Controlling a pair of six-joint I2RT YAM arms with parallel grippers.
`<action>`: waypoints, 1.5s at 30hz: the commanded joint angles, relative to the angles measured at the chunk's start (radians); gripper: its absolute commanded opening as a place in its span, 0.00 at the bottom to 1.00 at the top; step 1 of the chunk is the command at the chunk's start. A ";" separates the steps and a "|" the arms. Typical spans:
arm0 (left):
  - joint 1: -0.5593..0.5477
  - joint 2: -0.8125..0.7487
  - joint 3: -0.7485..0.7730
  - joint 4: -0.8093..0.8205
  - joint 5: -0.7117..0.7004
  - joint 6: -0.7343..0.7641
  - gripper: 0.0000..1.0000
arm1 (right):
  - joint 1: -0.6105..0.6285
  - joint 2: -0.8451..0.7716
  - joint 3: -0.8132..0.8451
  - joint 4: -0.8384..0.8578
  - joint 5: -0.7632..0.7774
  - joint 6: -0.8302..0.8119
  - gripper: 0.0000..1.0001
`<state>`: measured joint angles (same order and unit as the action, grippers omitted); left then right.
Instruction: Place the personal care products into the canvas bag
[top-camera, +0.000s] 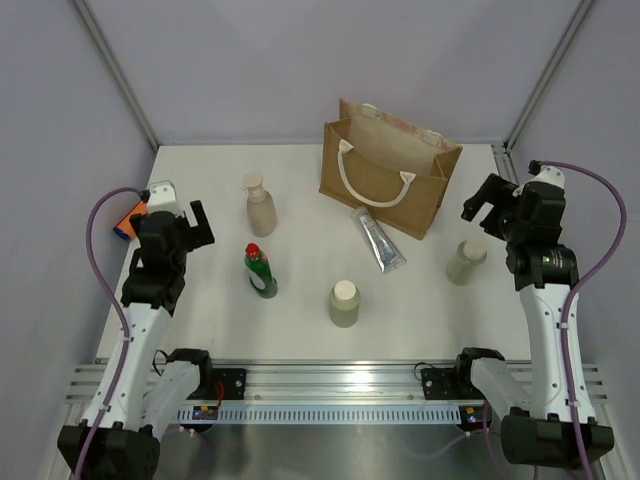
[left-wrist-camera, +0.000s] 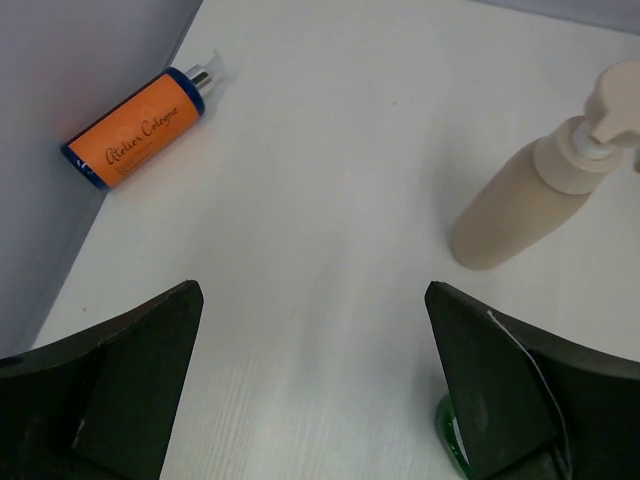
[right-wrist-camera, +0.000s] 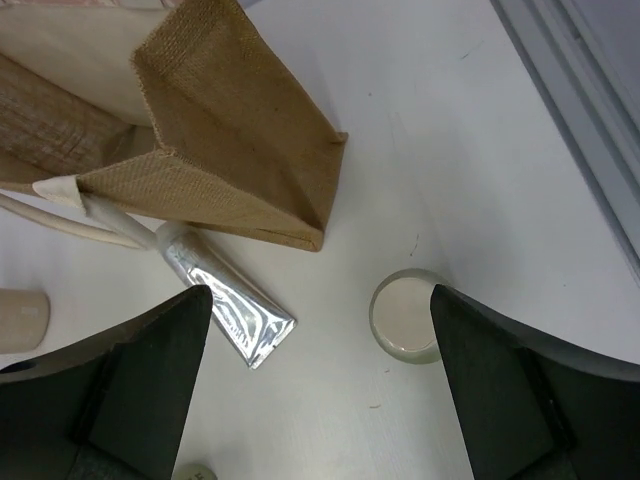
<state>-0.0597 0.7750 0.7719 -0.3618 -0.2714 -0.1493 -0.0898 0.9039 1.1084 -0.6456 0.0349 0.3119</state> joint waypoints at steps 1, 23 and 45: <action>0.003 0.061 0.053 0.080 -0.142 0.073 0.99 | -0.004 0.009 0.008 0.102 -0.126 -0.043 1.00; 0.087 0.941 0.398 0.286 -0.499 0.441 0.99 | 0.002 0.023 -0.162 -0.077 -1.066 -0.858 1.00; 0.296 1.342 0.770 0.155 -0.206 0.557 0.98 | -0.011 0.070 -0.186 -0.115 -1.107 -0.930 0.99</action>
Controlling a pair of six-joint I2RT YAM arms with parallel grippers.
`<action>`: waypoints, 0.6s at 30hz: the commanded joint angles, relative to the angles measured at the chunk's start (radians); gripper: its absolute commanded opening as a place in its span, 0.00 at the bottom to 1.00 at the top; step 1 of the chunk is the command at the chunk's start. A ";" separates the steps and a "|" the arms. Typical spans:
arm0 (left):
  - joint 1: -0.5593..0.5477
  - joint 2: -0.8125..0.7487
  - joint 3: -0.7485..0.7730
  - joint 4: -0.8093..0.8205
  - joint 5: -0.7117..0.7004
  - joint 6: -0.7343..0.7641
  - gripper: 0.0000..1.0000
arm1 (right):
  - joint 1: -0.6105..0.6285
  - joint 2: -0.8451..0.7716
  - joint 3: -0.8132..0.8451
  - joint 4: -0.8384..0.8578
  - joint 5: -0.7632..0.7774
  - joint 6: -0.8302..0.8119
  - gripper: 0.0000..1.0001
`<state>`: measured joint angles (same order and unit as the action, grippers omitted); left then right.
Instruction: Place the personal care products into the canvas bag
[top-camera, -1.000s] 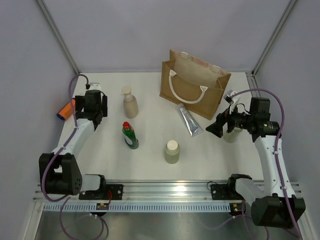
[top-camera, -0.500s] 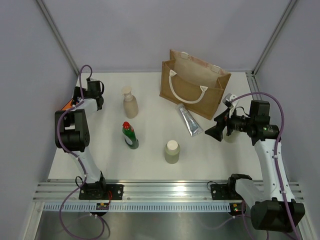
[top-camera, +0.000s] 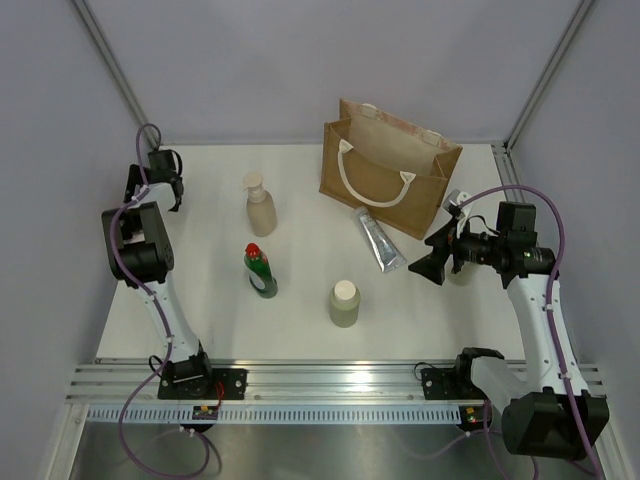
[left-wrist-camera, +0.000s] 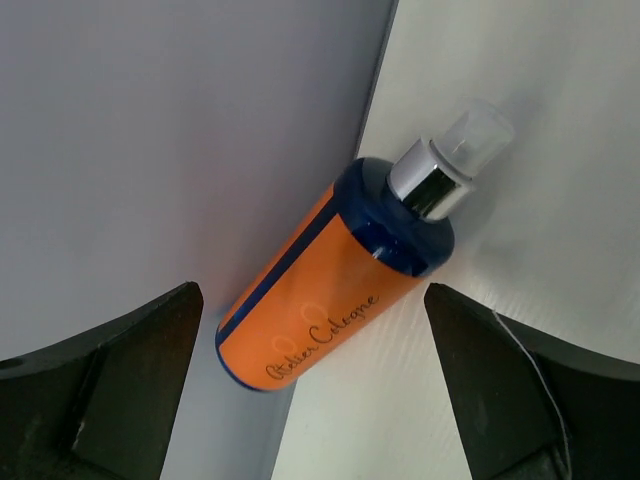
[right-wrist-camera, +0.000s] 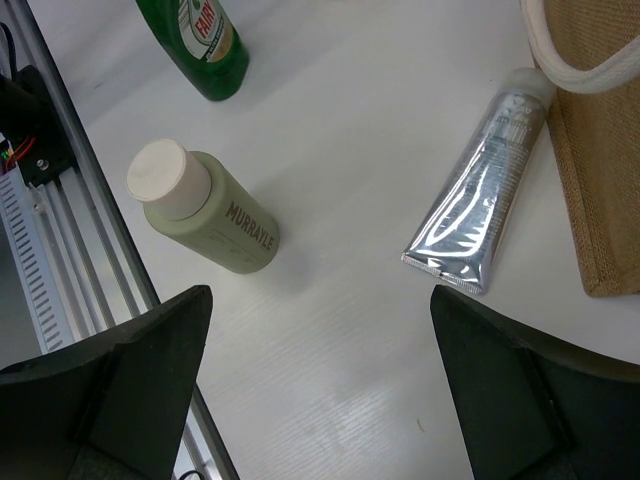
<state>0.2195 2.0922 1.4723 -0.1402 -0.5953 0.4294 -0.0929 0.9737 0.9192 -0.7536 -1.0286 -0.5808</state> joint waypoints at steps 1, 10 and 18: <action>0.020 0.038 0.072 -0.074 0.124 -0.017 0.98 | -0.010 0.000 0.004 -0.010 -0.044 -0.037 1.00; 0.037 0.109 0.117 -0.154 0.170 -0.001 0.97 | -0.027 -0.004 0.006 -0.021 -0.051 -0.050 0.99; 0.096 0.131 0.169 -0.266 0.325 -0.029 0.96 | -0.031 -0.018 0.004 -0.039 -0.077 -0.065 0.99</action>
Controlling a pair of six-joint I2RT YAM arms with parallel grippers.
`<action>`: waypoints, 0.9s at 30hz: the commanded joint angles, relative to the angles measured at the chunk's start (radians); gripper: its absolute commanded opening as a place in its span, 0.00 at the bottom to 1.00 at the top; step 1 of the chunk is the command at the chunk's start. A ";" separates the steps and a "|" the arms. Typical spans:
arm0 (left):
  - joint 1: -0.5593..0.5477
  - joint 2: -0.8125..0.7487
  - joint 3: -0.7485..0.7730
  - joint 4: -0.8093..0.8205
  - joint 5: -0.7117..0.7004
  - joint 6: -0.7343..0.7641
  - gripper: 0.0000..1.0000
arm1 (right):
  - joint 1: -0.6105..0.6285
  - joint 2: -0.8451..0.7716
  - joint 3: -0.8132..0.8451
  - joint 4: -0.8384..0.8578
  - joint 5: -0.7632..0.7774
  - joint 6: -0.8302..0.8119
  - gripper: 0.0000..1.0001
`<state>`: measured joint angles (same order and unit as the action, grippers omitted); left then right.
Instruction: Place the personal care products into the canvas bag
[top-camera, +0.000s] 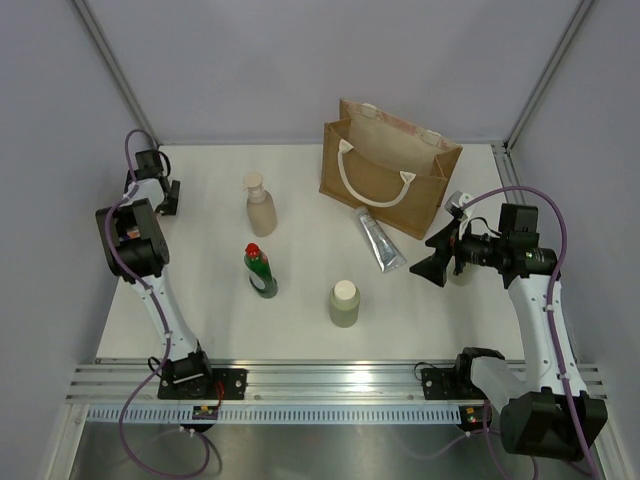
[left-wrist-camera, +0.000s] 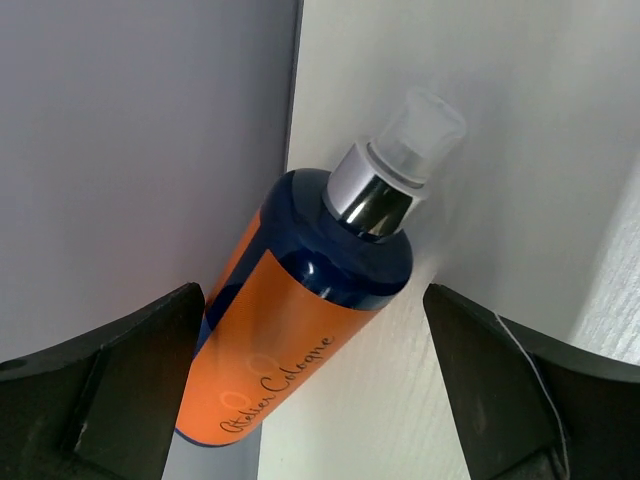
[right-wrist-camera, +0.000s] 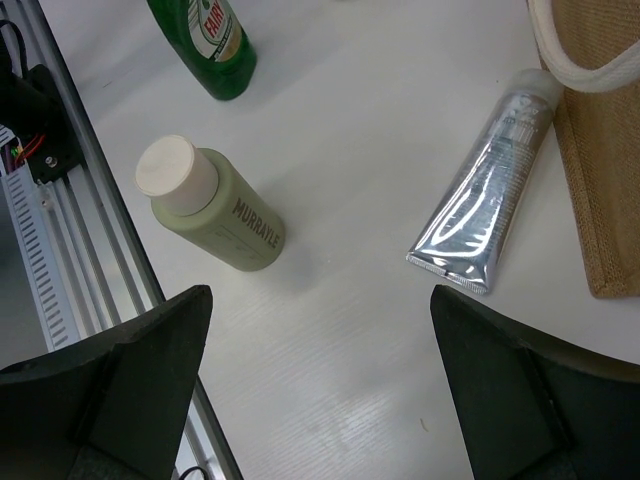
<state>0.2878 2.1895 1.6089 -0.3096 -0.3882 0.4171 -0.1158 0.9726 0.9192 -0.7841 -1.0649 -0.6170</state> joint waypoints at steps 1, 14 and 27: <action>0.031 0.035 0.036 -0.108 0.132 -0.015 0.95 | -0.008 -0.017 0.004 -0.007 -0.040 -0.029 1.00; 0.018 0.024 -0.009 -0.289 0.283 -0.087 0.69 | -0.025 -0.046 -0.002 -0.004 -0.044 -0.040 0.99; -0.050 -0.126 -0.009 -0.364 0.412 -0.343 0.67 | -0.045 -0.106 -0.019 0.031 -0.032 -0.012 0.99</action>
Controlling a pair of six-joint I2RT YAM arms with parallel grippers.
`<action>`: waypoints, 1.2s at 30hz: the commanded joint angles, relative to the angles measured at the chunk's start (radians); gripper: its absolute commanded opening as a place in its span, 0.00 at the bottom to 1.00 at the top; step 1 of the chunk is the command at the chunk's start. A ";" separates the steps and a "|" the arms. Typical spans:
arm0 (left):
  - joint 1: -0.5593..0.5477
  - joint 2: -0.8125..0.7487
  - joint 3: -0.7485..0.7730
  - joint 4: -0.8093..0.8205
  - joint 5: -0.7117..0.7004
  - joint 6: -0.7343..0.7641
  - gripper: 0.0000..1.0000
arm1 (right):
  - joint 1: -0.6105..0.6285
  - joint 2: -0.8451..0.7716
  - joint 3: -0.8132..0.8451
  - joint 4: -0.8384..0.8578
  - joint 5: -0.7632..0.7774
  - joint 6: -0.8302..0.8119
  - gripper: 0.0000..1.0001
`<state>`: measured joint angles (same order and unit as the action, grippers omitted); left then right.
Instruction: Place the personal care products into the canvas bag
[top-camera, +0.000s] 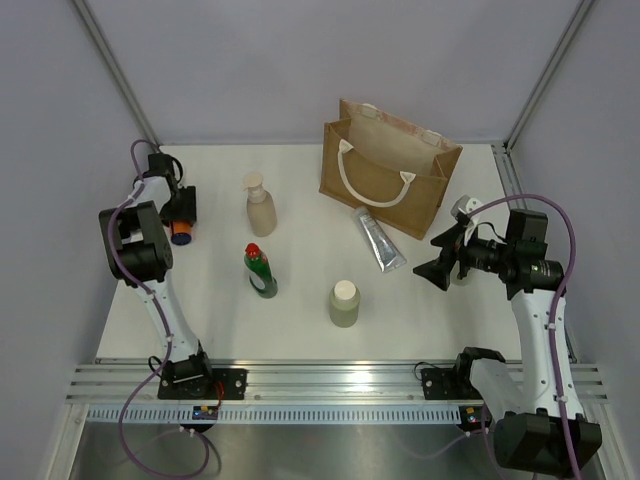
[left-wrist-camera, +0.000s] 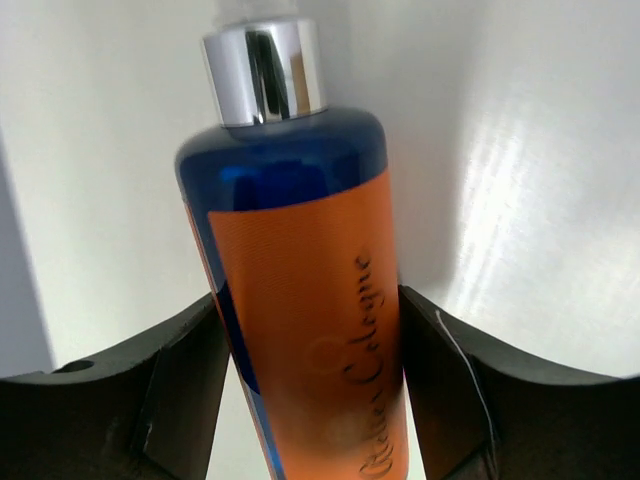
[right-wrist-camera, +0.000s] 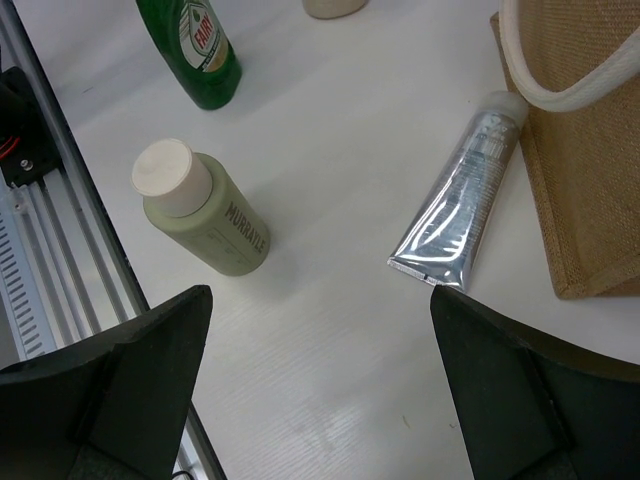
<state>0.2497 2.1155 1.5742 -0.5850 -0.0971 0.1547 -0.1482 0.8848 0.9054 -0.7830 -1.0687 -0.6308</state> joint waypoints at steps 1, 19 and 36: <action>-0.030 -0.043 0.035 -0.104 0.137 -0.083 0.66 | -0.017 -0.023 -0.007 0.034 -0.030 0.006 0.99; -0.076 -0.029 0.020 -0.181 0.322 -0.283 0.51 | -0.045 -0.058 -0.017 0.041 -0.027 0.016 0.99; 0.013 -0.474 -0.288 0.264 0.554 -0.731 0.00 | -0.059 -0.047 -0.020 0.045 -0.039 0.023 0.99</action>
<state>0.2649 1.8160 1.3029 -0.5289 0.4049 -0.4316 -0.1978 0.8383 0.8883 -0.7700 -1.0691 -0.6117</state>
